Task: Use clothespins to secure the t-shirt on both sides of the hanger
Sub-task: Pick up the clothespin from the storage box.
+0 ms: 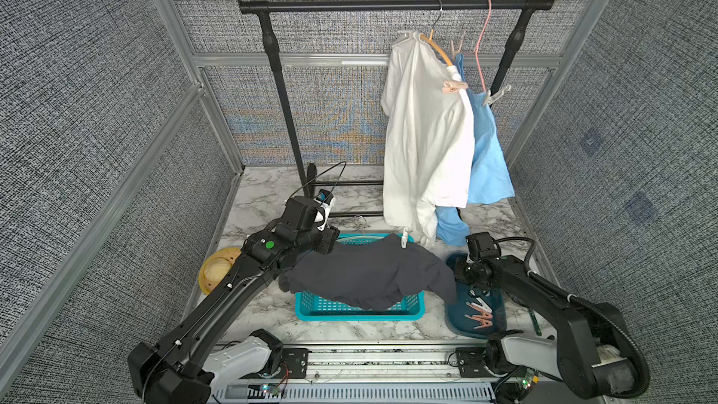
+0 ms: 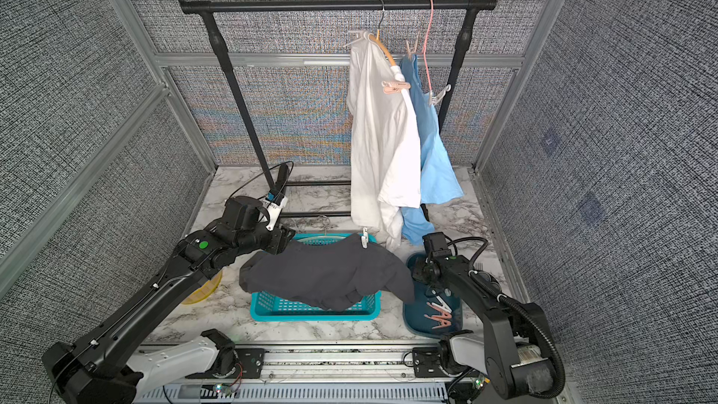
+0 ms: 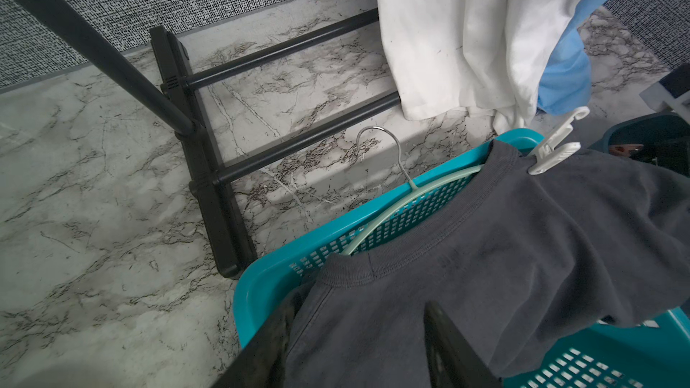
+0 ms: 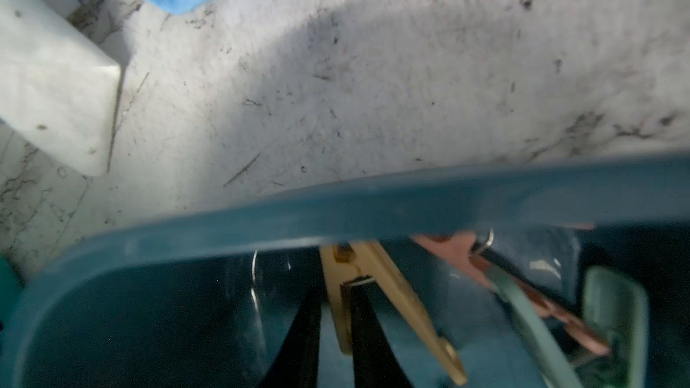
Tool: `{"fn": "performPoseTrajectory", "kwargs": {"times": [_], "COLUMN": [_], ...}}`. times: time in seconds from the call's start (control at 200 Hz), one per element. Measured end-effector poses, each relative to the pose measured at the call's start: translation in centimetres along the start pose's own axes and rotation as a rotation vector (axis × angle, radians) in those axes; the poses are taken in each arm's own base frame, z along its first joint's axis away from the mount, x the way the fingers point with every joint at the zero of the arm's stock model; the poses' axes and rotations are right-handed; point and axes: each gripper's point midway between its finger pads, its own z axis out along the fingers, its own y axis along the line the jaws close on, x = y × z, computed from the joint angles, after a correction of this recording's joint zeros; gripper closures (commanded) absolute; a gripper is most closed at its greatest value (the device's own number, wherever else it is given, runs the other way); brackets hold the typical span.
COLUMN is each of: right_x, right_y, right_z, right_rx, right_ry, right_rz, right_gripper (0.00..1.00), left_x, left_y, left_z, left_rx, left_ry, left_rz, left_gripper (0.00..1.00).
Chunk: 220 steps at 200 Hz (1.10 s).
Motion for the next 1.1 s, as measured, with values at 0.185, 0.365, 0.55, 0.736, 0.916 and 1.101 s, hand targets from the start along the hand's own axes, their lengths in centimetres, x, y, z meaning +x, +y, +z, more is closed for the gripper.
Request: {"fn": "performPoseTrajectory", "kwargs": {"times": [0.185, 0.365, 0.55, 0.736, 0.916, 1.101], "right_x": [0.1, -0.5, -1.4, -2.5, -3.5, -0.9], "right_y": [1.0, 1.5, 1.7, 2.6, 5.0, 9.5], "right_z": [0.0, -1.7, -5.0, -9.7, -16.9, -21.6], "right_rx": [-0.021, -0.051, -0.096, -0.173, -0.293, -0.437], "right_ry": [0.017, -0.040, -0.153, -0.301, -0.516, -0.623], "right_rz": [-0.036, -0.051, -0.068, -0.144, -0.322, -0.684], "right_gripper": [1.00, 1.00, 1.00, 1.00, 1.00, 1.00], "left_x": [-0.1, -0.6, -1.5, -2.3, -2.8, -2.7], "left_y": [0.0, 0.1, 0.2, 0.0, -1.7, -5.1], "left_z": [-0.7, -1.6, -2.8, -4.0, -5.2, -5.4], "left_rx": [0.000, -0.004, -0.012, -0.004, 0.092, 0.283], "left_ry": [-0.015, -0.043, -0.077, -0.106, -0.132, -0.123], "left_rz": [-0.011, -0.015, -0.015, -0.009, 0.027, 0.071], "left_gripper": [0.43, 0.43, 0.43, 0.44, 0.45, 0.46]}}
